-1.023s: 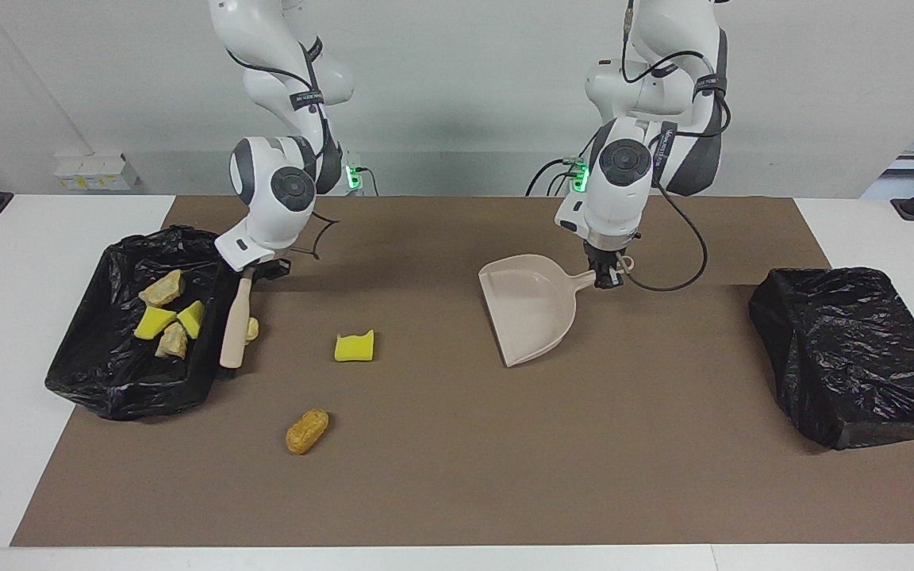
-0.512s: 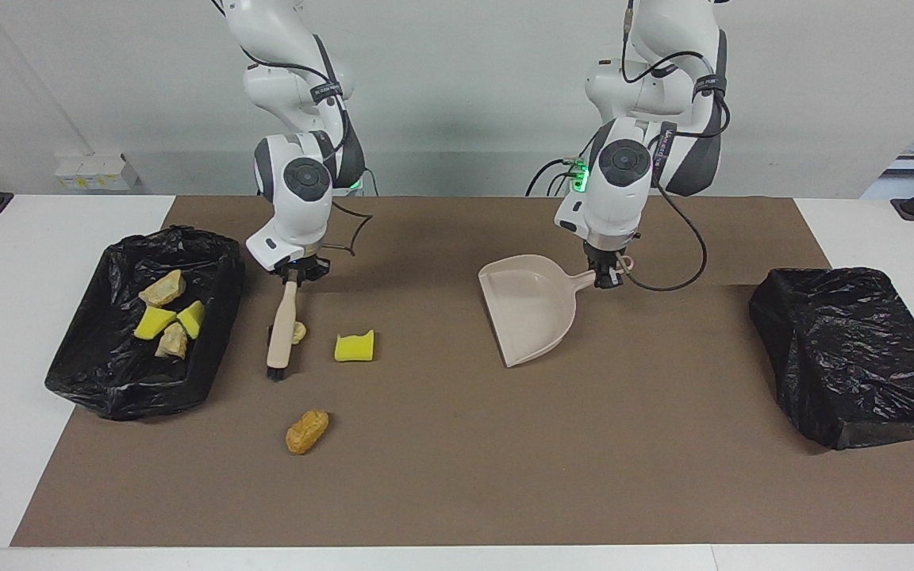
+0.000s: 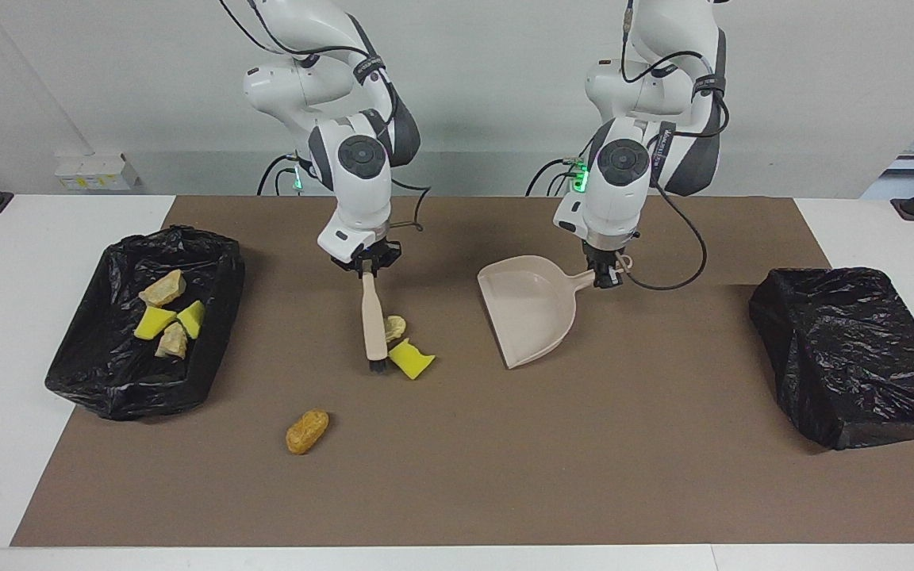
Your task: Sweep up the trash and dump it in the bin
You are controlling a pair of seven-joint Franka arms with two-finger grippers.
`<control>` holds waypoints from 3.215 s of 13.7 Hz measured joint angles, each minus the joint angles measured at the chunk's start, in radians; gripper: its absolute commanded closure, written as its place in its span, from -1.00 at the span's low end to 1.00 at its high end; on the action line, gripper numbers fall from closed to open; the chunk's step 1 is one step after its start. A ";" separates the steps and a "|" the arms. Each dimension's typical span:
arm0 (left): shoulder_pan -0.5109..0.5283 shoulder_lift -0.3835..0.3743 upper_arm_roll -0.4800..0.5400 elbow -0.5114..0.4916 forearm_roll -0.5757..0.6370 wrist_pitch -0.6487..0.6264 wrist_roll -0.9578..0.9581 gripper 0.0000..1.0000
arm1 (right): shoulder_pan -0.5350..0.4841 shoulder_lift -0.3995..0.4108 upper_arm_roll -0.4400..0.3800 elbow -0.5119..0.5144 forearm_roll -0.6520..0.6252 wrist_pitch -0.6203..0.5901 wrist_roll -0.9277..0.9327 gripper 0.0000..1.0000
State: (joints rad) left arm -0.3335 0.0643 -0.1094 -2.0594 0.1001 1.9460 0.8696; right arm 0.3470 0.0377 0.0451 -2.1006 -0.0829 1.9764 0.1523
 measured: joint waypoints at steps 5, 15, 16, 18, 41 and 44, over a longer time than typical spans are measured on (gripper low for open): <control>-0.006 0.005 -0.007 -0.009 0.000 0.042 -0.063 1.00 | -0.101 0.030 -0.015 0.063 -0.215 0.025 -0.083 1.00; -0.071 0.100 -0.009 0.043 0.000 0.140 -0.227 1.00 | -0.239 0.373 -0.014 0.351 -0.425 0.126 -0.185 1.00; -0.076 0.102 -0.008 0.042 0.000 0.139 -0.233 1.00 | -0.231 0.381 -0.012 0.352 -0.425 0.117 -0.151 1.00; -0.089 0.103 -0.008 0.041 0.000 0.138 -0.248 1.00 | -0.214 0.379 0.004 0.348 -0.381 0.080 -0.078 1.00; -0.117 0.103 0.000 0.038 0.016 0.115 -0.233 1.00 | 0.012 0.286 0.075 0.215 0.520 0.027 -0.091 1.00; -0.088 0.103 0.006 0.039 0.017 0.116 -0.130 1.00 | -0.043 0.223 0.065 0.218 0.477 -0.077 -0.092 1.00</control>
State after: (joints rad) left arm -0.4216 0.1670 -0.1031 -2.0206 0.1174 2.0617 0.7397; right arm 0.3036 0.2605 0.1099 -1.8829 0.3943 1.8994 0.0606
